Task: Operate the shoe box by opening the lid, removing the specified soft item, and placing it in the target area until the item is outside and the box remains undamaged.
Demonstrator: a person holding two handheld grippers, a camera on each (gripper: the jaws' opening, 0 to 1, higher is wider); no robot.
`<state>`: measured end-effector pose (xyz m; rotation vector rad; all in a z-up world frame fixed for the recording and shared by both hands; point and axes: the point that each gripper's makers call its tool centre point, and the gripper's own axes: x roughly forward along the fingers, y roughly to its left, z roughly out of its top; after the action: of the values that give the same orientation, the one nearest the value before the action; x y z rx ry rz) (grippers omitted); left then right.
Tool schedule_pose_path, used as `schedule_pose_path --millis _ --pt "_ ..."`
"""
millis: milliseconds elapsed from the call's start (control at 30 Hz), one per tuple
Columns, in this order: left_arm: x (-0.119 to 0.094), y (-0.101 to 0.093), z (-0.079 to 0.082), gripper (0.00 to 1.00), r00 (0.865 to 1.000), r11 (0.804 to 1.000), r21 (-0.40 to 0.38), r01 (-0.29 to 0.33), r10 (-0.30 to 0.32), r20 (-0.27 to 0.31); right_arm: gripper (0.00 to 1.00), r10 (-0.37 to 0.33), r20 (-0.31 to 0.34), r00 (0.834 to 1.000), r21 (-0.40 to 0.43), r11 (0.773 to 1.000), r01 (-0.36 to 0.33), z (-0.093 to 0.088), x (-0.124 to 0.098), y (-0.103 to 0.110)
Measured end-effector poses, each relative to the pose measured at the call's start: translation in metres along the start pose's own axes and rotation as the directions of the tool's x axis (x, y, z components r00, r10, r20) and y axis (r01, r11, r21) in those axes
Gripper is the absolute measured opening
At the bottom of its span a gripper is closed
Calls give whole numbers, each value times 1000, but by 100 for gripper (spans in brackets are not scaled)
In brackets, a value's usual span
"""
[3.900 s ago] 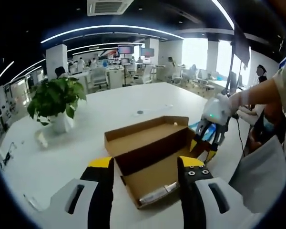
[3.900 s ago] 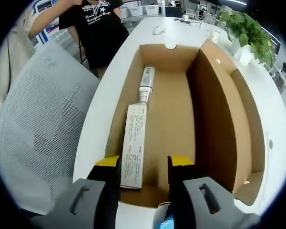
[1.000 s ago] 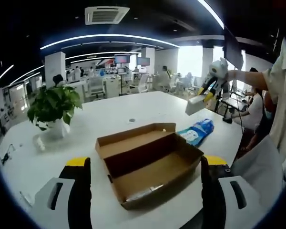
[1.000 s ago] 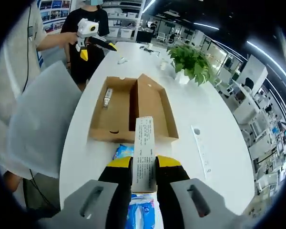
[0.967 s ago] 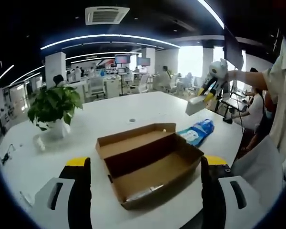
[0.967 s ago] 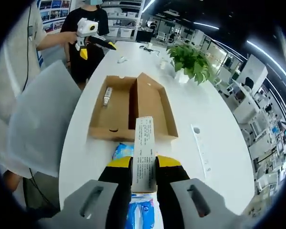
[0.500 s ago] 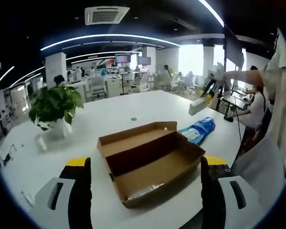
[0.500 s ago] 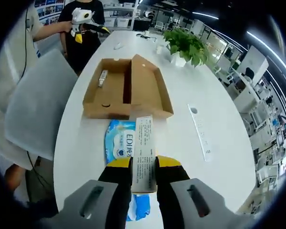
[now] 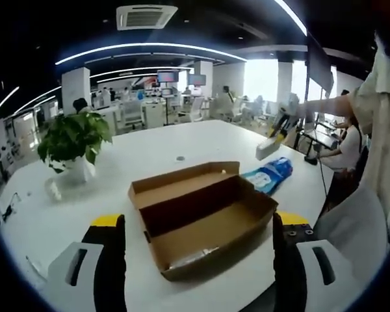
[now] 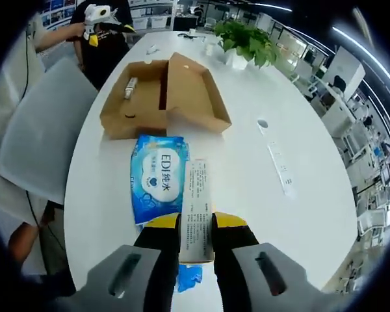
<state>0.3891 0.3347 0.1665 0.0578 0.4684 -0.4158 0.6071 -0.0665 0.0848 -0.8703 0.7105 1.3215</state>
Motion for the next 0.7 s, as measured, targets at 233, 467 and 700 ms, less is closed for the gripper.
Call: schedule_pose_path --millis 233,467,700 --pt "0 2 -2 97 1000 1000 -9 -8 8 -5 16 6 -42 999 4 1000 -6 -26 13 -10" --pt "2 -1 2 98 1000 1000 -10 -1 1 9 16 10 -82 997 7 1000 -10 -52 29 -23" --pt "4 -2 4 97 1000 1000 -17 -5 5 20 16 16 -125 992 1 1000 -16 -71 40 -26"
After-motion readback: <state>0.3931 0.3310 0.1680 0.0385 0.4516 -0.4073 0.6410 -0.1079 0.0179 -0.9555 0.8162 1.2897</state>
